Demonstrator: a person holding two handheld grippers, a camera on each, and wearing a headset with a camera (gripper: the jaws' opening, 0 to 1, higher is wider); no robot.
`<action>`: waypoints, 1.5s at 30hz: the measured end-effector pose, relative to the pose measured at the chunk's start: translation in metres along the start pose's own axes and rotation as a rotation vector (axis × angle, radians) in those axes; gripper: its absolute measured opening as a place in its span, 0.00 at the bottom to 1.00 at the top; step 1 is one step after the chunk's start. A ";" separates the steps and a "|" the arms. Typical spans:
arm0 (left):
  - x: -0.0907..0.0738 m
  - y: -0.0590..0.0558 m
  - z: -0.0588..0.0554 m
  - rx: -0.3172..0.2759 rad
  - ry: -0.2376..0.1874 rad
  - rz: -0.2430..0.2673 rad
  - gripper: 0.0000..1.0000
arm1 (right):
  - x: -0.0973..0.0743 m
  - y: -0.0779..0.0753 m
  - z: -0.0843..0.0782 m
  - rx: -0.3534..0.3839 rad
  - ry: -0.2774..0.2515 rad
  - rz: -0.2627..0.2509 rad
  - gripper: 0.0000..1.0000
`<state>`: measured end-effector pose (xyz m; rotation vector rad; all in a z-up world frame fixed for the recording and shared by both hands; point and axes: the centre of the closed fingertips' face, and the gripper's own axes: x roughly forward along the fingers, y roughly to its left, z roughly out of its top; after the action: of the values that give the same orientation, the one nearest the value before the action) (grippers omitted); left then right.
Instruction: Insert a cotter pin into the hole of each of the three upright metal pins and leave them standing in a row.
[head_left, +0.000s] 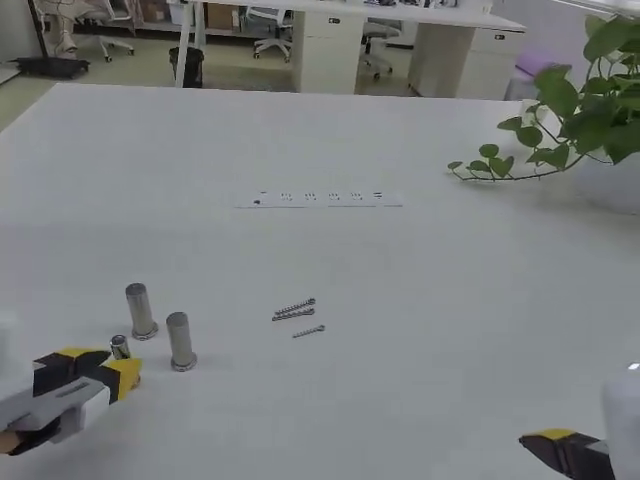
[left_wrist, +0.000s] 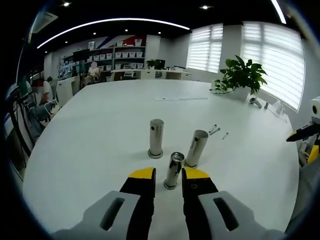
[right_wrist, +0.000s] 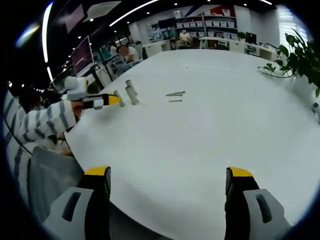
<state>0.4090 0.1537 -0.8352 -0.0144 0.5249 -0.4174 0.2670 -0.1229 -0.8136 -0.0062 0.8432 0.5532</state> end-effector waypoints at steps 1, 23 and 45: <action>0.001 0.000 0.000 -0.004 0.002 -0.001 0.19 | 0.000 0.000 0.000 0.001 0.001 0.000 0.96; 0.004 -0.001 -0.003 0.033 0.045 -0.050 0.07 | 0.001 0.001 0.000 -0.002 0.003 0.011 0.96; -0.030 -0.023 0.043 0.145 -0.077 -0.164 0.07 | -0.002 0.003 -0.003 -0.012 -0.001 0.015 0.96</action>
<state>0.3978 0.1403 -0.7810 0.0662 0.4177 -0.6124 0.2625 -0.1221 -0.8136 -0.0103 0.8393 0.5722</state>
